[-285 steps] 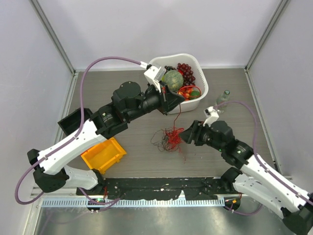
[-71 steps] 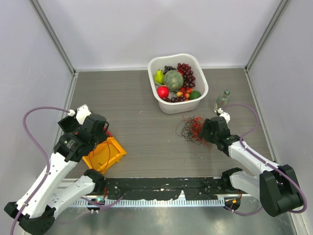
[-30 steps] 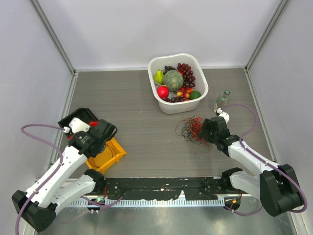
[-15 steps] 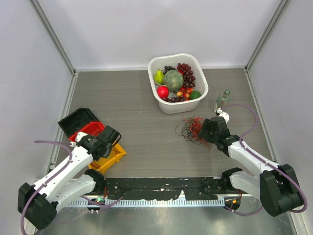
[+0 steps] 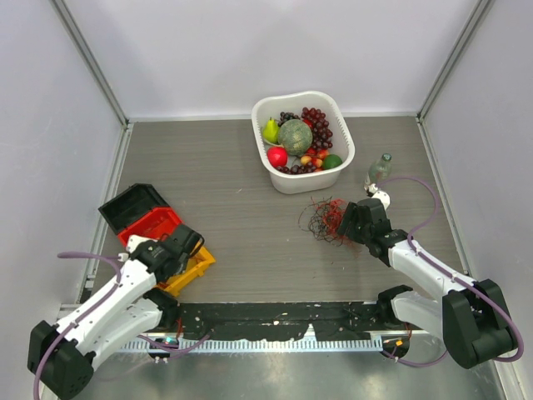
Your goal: Untangle the cables
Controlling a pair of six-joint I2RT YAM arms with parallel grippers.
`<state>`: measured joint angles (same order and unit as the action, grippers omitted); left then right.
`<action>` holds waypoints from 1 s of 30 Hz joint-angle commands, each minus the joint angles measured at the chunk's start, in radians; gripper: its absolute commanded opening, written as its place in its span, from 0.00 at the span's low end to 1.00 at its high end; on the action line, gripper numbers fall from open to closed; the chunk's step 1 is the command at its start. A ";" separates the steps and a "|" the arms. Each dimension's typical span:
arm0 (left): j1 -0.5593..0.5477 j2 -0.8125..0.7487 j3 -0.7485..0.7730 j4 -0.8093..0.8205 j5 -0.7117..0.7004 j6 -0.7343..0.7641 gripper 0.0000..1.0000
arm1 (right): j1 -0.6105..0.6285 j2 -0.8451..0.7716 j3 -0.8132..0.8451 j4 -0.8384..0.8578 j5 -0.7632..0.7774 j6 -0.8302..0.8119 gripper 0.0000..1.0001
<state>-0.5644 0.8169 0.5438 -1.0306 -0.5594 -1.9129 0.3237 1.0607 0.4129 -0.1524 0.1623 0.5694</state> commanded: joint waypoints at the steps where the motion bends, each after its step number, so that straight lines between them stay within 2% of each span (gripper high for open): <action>1: 0.015 -0.050 -0.051 -0.003 -0.103 -0.023 0.00 | 0.008 -0.007 0.003 0.036 0.005 -0.013 0.66; 3: 0.018 -0.051 -0.041 -0.009 -0.114 0.020 0.02 | 0.006 -0.007 0.004 0.037 0.006 -0.013 0.66; 4: 0.018 -0.051 -0.025 -0.017 -0.117 0.037 0.10 | 0.008 -0.005 0.004 0.036 0.005 -0.014 0.66; 5: 0.020 -0.053 -0.007 -0.041 -0.119 0.060 0.21 | 0.008 -0.004 0.003 0.036 0.006 -0.014 0.66; 7: 0.018 -0.061 0.043 -0.074 -0.120 0.119 0.54 | 0.008 -0.002 0.004 0.036 0.006 -0.014 0.66; 9: 0.020 -0.076 0.109 -0.109 -0.120 0.175 0.64 | 0.008 0.001 0.006 0.036 0.008 -0.014 0.66; 14: 0.018 -0.137 0.200 -0.132 -0.079 0.294 0.73 | 0.008 0.013 0.010 0.031 0.009 -0.011 0.66; 18: 0.018 -0.197 0.225 -0.034 -0.008 0.481 0.79 | 0.008 0.027 0.015 0.031 0.003 -0.013 0.66; 19: 0.018 -0.218 0.223 0.015 0.024 0.549 0.82 | 0.009 0.034 0.018 0.030 0.002 -0.014 0.66; 20: 0.020 -0.252 0.217 0.132 0.067 0.655 0.83 | 0.008 0.042 0.020 0.025 0.002 -0.014 0.67; 23: 0.018 -0.320 0.136 0.518 0.330 0.955 0.85 | 0.015 0.096 0.039 0.017 -0.016 -0.014 0.66; 26: 0.018 -0.288 0.075 0.746 0.545 1.032 0.86 | 0.116 0.159 0.078 0.004 -0.032 -0.003 0.66; 30: 0.020 -0.081 0.073 0.837 0.728 1.051 0.86 | 0.312 0.254 0.150 0.010 -0.055 0.029 0.65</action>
<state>-0.5476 0.5648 0.6296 -0.4740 -0.1196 -1.0080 0.4808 1.2446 0.4976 -0.1394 0.1589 0.5720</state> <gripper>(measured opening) 0.856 0.656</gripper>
